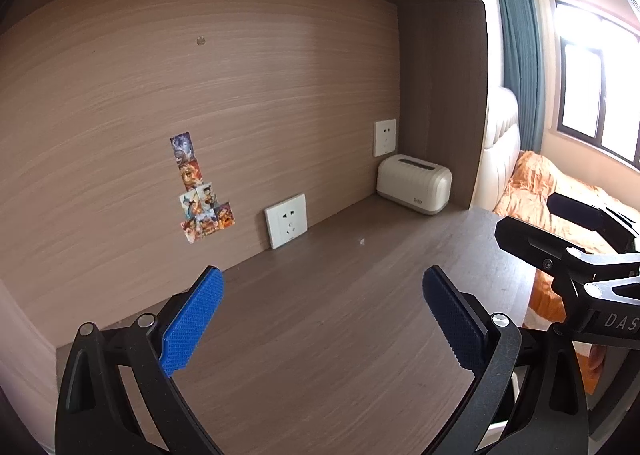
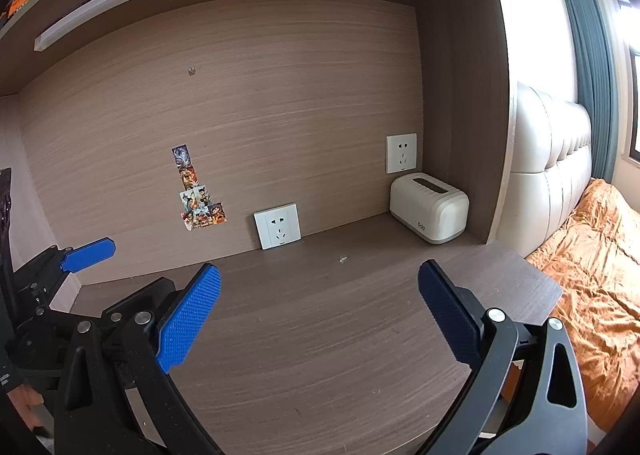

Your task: Collect trash

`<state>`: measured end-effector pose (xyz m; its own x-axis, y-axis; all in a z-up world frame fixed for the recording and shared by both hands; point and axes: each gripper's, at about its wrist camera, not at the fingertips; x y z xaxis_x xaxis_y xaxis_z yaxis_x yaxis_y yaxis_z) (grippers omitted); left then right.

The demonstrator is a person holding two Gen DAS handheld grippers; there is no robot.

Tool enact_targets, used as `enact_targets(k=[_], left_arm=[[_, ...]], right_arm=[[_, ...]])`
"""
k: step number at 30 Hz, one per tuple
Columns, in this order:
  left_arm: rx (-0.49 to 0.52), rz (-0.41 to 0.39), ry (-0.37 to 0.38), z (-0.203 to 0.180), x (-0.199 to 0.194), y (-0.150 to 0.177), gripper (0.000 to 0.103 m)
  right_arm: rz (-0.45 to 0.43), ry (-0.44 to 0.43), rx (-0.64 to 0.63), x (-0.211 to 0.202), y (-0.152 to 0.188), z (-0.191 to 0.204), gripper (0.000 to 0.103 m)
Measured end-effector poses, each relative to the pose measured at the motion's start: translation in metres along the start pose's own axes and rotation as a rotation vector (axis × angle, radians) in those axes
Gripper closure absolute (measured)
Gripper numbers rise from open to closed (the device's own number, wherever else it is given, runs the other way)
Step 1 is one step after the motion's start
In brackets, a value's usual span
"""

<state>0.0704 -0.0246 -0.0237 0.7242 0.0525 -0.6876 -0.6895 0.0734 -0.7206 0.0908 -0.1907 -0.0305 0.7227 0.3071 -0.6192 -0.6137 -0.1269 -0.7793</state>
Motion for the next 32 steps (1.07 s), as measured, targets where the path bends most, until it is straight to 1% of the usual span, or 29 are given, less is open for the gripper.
enact_targets(k=[9,14,18,32], left_arm=[[0.009,0.004,0.008,0.003,0.004,0.001,0.005],[0.004,0.016,-0.001,0.005,0.008,0.001,0.005],[-0.005,0.036,0.009,0.009,0.014,0.001,0.005],[-0.009,0.042,-0.036,0.013,0.023,0.0,0.005]], right_arm=[[0.006,0.016,-0.004,0.001,0.0,0.007,0.005],[0.014,0.02,-0.009,0.003,0.0,0.011,0.005],[0.022,0.022,-0.011,0.006,0.0,0.013,0.005],[0.04,0.017,-0.008,0.018,-0.001,0.016,0.005]])
Point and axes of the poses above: each gripper's, at about its wrist camera, not at the fingertips, and x roughly the way its jaws point, z to its left, y to its underside, and after that the axes turned 14 degrees about z, right-handed
